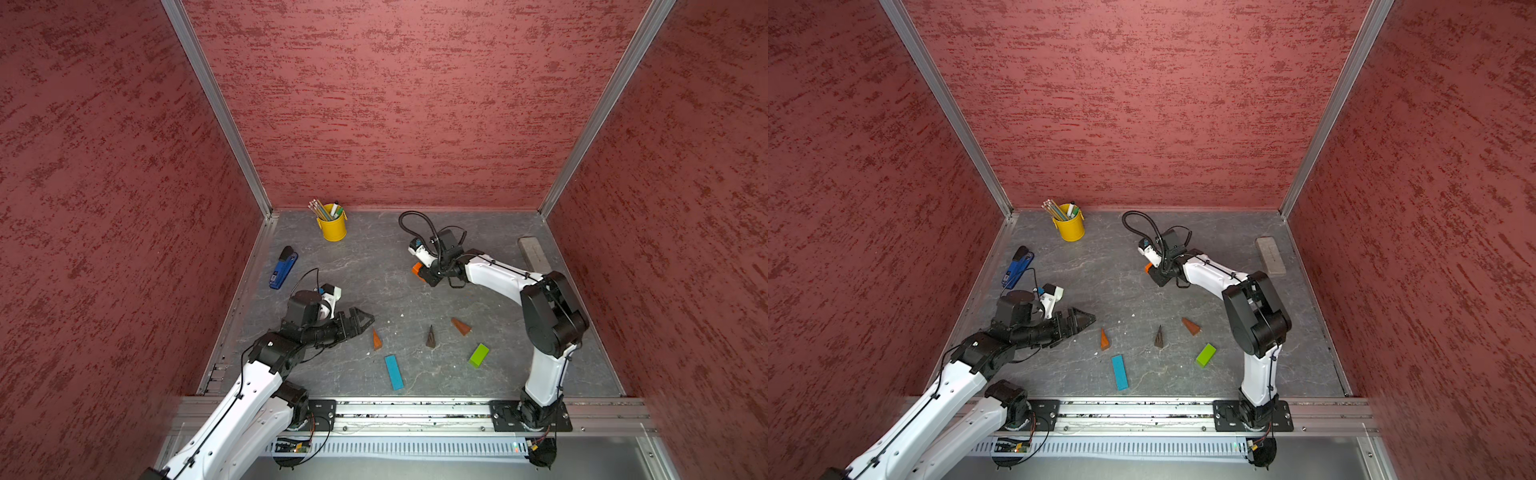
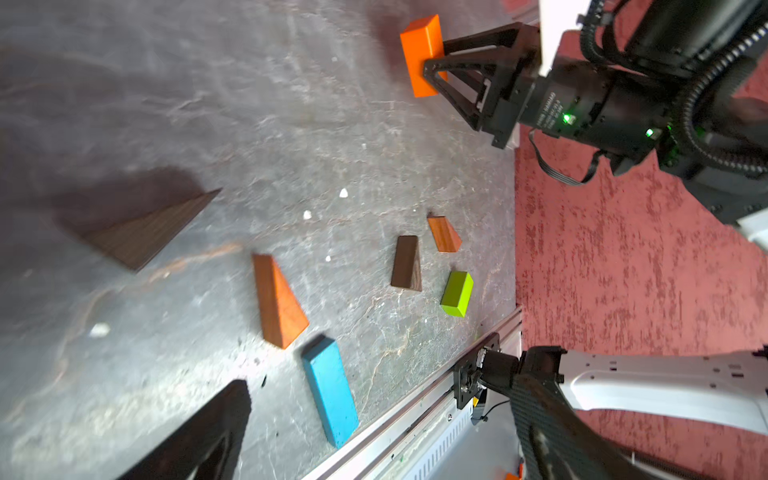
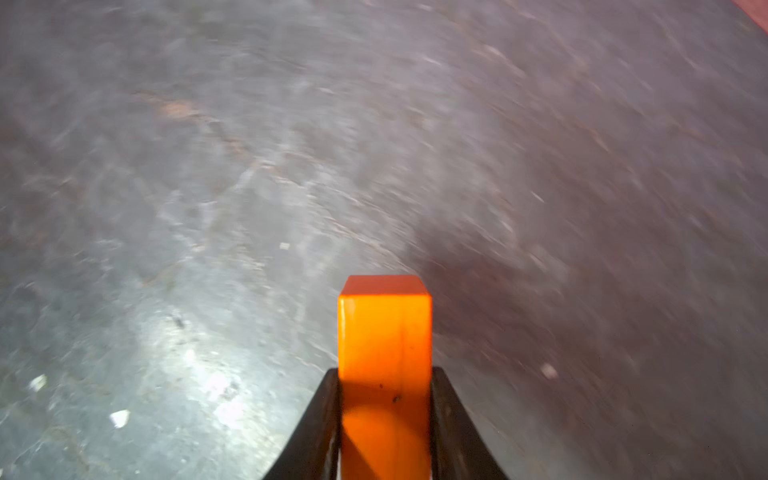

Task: Assemble a small pinwheel with building blocks
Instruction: Place the building block at the center of the board.

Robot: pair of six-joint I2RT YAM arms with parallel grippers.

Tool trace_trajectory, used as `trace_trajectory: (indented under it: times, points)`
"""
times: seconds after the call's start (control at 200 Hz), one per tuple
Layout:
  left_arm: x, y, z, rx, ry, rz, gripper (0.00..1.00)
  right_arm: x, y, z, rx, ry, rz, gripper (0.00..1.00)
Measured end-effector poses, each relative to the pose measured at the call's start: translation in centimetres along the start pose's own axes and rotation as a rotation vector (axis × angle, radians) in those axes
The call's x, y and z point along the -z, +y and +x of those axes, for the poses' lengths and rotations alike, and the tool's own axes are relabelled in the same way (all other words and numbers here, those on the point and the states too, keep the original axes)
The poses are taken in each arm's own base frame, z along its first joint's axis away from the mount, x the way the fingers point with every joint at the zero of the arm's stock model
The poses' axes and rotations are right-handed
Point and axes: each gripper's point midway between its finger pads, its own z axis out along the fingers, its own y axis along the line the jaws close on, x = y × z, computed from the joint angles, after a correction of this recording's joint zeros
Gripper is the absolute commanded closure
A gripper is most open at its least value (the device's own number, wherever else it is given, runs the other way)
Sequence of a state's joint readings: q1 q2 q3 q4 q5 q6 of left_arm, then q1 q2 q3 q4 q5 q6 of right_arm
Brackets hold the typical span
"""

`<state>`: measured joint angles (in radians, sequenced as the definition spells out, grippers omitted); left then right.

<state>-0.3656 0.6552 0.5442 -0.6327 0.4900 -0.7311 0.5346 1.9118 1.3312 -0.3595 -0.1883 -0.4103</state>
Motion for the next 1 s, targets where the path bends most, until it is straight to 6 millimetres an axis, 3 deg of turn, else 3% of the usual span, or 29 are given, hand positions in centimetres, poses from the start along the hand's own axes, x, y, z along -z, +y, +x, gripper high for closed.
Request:
trace_trajectory:
  times: [0.2,0.301,0.571,0.772,0.997]
  points:
    - [1.8,2.4,0.1,0.131,-0.057,-0.097,0.00,-1.4,3.8,-3.6,0.345,-0.056,-0.107,0.82]
    - [2.1,3.3,0.3,0.180,-0.062,-0.124,0.00,-1.7,4.8,-4.3,0.478,-0.070,-0.139,0.81]
    - [2.5,4.1,1.1,0.219,-0.042,-0.147,0.00,-3.4,6.1,-2.9,0.688,0.012,-0.244,0.80]
    - [2.6,4.0,1.2,0.216,-0.042,-0.142,0.00,-5.1,6.4,-1.1,0.721,0.090,-0.299,0.80]
    - [2.8,3.3,0.7,0.187,-0.070,-0.108,0.00,-5.3,6.4,-1.3,0.727,0.100,-0.310,0.74]
